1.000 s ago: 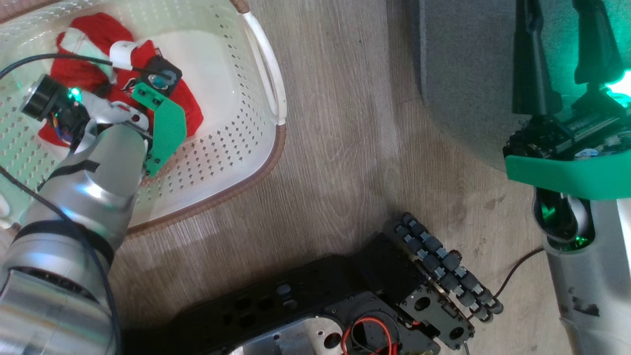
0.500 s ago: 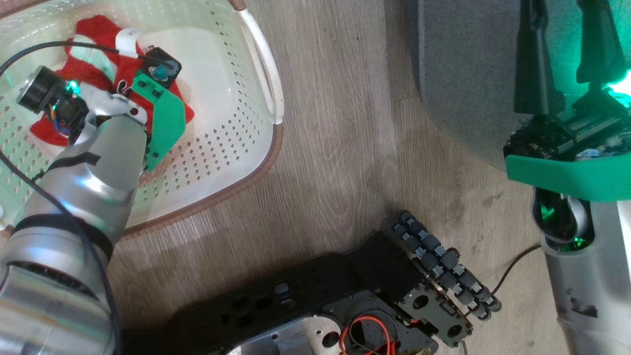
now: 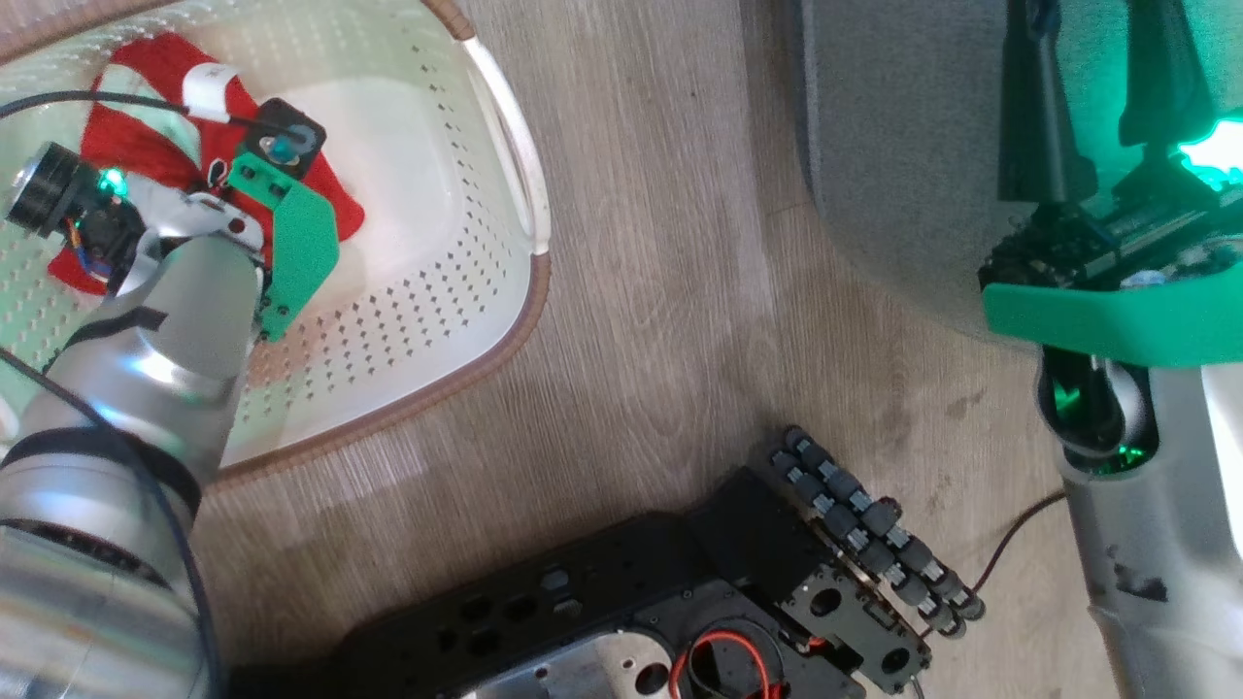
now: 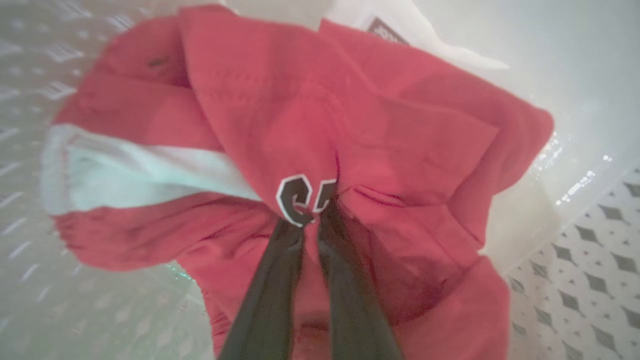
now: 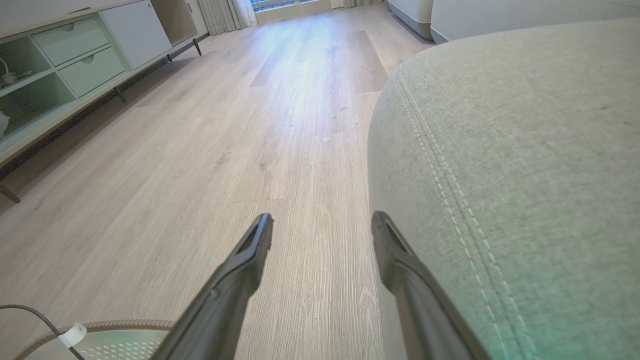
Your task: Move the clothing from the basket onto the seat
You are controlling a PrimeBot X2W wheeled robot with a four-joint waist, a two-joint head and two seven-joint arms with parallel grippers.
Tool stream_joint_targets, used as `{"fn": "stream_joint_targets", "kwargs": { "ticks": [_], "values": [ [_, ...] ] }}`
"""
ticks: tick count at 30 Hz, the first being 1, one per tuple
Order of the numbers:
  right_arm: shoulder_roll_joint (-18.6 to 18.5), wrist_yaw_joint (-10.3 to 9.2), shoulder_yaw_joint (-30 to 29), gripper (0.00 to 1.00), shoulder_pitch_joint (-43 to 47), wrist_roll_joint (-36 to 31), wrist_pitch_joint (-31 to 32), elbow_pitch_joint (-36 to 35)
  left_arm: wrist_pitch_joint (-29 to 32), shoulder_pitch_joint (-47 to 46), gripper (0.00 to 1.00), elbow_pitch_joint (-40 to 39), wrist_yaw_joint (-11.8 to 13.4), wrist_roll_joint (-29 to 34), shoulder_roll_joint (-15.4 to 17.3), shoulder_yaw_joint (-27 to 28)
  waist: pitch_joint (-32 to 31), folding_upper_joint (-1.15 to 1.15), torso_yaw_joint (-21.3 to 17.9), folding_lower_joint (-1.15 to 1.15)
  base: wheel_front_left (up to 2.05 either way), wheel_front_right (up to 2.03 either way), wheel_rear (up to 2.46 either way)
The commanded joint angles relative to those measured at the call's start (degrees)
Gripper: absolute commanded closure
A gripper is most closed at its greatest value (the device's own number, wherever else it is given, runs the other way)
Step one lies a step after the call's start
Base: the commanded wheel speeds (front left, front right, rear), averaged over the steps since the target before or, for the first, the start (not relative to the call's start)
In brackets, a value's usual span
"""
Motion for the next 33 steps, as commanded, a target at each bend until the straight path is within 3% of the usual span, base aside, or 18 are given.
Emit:
{"fn": "stream_joint_targets", "kwargs": {
  "ticks": [1,9,15,23,28,33],
  "values": [
    [0.3,-0.01,0.4,0.0,1.7,0.4,0.0,-1.1,-1.2,1.8,1.0,-0.4,0.7,-0.4,1.3,0.7,-0.7,0.0,-0.1,0.0,0.0,0.0,0.0],
    [-1.6,-0.01,-1.0,0.0,1.9,-0.4,0.0,0.7,-8.7,4.5,1.0,-0.4,0.9,-3.6,-2.3,2.3,-8.3,0.0,4.1,0.0,0.0,0.0,0.0],
    [-3.5,-0.01,-2.6,0.0,4.2,-1.1,0.0,1.6,-16.7,7.9,1.0,-0.5,0.9,-6.1,-5.1,3.1,-17.5,0.0,8.5,0.0,0.0,0.0,0.0],
    [-4.7,-0.01,-3.6,0.0,7.7,-1.2,0.0,2.9,-24.8,13.7,1.0,-1.1,1.5,-10.5,-6.9,5.4,-27.6,0.0,11.8,0.0,0.0,0.0,0.0],
    [-5.2,-0.01,-3.6,0.0,10.3,-1.4,0.0,3.7,-26.3,15.5,1.0,-3.4,0.7,-11.5,-7.2,5.1,-33.1,0.0,13.7,0.0,0.0,0.0,0.0],
    [-5.2,-0.01,-4.0,0.0,12.8,-1.6,0.0,4.4,-26.5,19.3,1.0,-9.3,1.8,-12.4,-7.3,5.5,-38.7,0.0,15.5,0.0,0.0,0.0,0.0]
  ]
}}
